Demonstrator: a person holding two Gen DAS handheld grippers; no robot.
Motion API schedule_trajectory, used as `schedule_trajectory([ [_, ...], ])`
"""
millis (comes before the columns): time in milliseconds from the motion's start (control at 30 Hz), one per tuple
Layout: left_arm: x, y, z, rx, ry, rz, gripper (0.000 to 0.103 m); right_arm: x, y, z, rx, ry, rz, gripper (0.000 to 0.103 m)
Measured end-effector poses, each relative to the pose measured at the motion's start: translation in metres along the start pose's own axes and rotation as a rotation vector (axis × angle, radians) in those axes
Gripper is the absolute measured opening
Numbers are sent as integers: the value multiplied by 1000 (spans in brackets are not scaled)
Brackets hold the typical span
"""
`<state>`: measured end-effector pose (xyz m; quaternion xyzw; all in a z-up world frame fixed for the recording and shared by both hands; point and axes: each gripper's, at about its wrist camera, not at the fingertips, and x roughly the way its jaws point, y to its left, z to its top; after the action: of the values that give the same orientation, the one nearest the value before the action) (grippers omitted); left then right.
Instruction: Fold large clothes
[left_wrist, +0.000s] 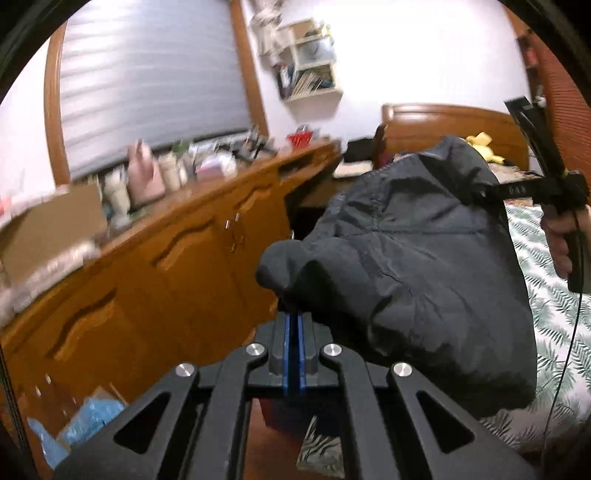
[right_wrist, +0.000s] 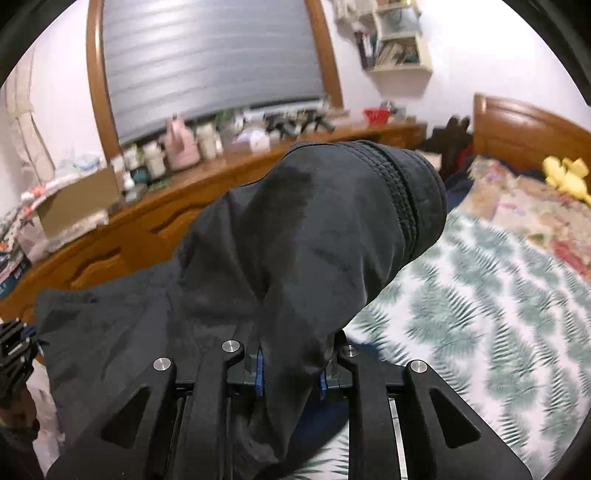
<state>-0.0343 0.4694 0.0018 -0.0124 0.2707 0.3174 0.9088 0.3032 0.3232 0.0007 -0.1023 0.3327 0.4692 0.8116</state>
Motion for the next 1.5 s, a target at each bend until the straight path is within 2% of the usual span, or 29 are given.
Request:
schedule_trajectory([
  [100,26,3,-22,-28,66,4,1,40,2,-22,-2,106,-34,19],
  [233,26,0,-32,-72,78,1,2,58,0,-46,-53,173,-96,22],
  [367,11,-2,-33,-107,80,-6,5,43,-4,-61,-89,168,-134,39],
  [500,-14,-17,-27,-89,47,-35,8,-7,-3,-84,-148,106,-152,43],
  [567,-29,-36,-22,-59,25,-54,10,-31,-6,-90,-146,73,-153,50],
  [667,-48,-63,-12,-24,-9,-81,12,-79,-6,-107,-141,18,-167,53],
  [1000,-107,-180,14,48,-86,-298,16,-235,-34,-158,-94,-115,-242,71],
  [1100,-118,-212,12,57,-89,-350,16,-275,-43,-172,-85,-150,-295,76],
  [1267,-131,-272,-1,105,-65,-403,16,-334,-60,-203,-46,-192,-361,78],
  [1500,-150,-352,-27,157,-50,-489,17,-397,-79,-268,35,-228,-458,80],
])
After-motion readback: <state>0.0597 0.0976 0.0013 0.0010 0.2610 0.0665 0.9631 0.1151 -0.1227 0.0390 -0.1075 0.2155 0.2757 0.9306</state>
